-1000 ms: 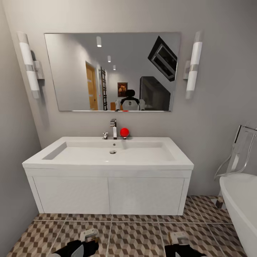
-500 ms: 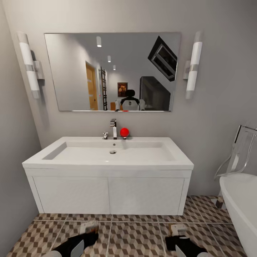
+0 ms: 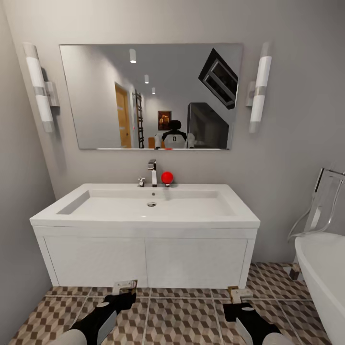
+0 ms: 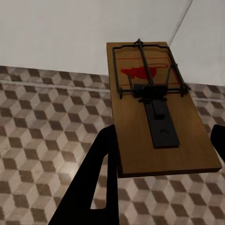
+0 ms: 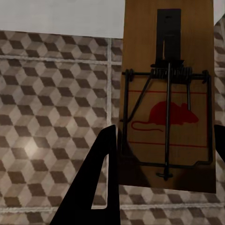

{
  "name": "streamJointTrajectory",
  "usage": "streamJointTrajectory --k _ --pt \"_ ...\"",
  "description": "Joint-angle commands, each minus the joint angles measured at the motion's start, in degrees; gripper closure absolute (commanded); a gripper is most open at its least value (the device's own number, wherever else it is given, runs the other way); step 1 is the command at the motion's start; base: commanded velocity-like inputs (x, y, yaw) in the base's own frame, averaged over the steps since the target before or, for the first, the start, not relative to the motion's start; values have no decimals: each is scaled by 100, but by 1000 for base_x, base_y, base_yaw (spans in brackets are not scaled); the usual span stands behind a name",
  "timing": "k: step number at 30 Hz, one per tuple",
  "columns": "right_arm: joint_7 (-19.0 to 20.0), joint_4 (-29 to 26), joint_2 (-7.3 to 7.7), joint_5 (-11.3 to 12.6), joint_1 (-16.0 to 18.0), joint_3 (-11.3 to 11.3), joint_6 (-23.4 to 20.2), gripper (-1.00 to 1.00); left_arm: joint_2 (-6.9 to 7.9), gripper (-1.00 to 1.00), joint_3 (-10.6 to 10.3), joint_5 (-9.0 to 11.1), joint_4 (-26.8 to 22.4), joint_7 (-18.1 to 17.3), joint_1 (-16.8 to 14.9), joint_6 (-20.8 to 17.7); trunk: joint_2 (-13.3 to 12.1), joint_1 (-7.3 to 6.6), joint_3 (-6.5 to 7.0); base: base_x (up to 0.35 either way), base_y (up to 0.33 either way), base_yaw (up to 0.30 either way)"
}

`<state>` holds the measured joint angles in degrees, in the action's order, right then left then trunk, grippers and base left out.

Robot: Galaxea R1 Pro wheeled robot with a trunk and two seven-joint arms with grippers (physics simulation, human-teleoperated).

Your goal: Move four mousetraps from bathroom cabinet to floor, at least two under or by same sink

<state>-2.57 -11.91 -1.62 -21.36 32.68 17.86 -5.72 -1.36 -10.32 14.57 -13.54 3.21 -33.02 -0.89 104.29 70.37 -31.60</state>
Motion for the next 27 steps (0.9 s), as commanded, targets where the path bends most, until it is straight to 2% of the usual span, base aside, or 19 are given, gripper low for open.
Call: streamJointTrajectory --k 1,13,27 --pt "-6 -12 -5 -52 2 29 -32 100 3 100 -50 44 -1 42 -2 -9 3 -1 -6 0 0 0" --pt "-7 -13 -8 -52 2 33 -27 100 -48 100 -42 39 1 49 -2 -16 3 -1 -6 0 0 0" --pt "-25 -13 -5 -52 2 33 -25 100 -55 100 -40 46 1 49 -2 -16 565 307 -258 0 0 0"
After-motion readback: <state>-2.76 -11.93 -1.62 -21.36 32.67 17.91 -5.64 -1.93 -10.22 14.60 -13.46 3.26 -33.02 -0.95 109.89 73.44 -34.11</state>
